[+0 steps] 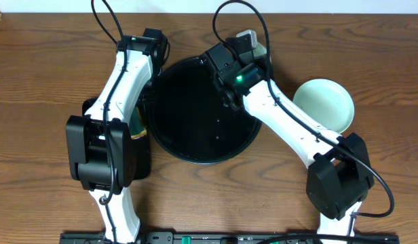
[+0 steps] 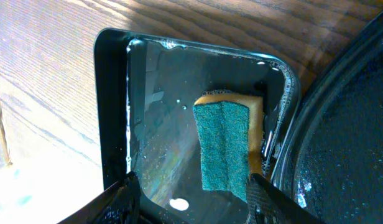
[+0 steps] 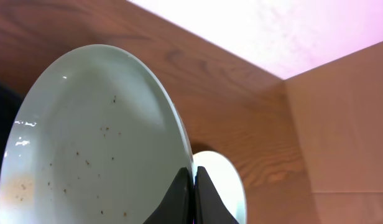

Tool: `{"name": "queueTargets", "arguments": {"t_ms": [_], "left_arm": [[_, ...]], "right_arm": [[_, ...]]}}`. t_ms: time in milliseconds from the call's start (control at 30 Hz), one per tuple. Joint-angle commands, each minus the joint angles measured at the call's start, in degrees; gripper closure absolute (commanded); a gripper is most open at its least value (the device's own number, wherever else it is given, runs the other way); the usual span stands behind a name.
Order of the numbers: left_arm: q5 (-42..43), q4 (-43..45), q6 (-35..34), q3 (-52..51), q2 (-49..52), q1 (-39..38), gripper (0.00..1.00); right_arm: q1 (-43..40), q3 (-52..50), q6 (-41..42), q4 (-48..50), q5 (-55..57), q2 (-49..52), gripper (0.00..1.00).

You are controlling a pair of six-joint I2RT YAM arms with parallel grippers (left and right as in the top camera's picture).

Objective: Clean dirty plates on tray and stack at the side
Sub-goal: 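Tilt the plate up and lift it off the tray edge with the right gripper, then carry the plate right and lower it onto the plate stack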

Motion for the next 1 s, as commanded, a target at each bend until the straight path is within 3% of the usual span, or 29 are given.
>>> {"name": "queueTargets", "arguments": {"t_ms": [0,500,967], "left_arm": [[-0.1,-0.2,0.1,-0.2,-0.7,0.2,0.44],[-0.1,-0.2,0.1,-0.2,-0.7,0.2,0.44],[-0.1,0.1,0.1,-0.2,-0.7,0.2,0.44]], "right_arm": [[1.0,1.6,-2.8,1.0,7.6,-0.2,0.99],[0.9,1.6,-4.4,1.9,9.1,-0.2,0.99],[-13.6,1.6,1.6,-5.3,1.2,-1.7,0.99]]}}
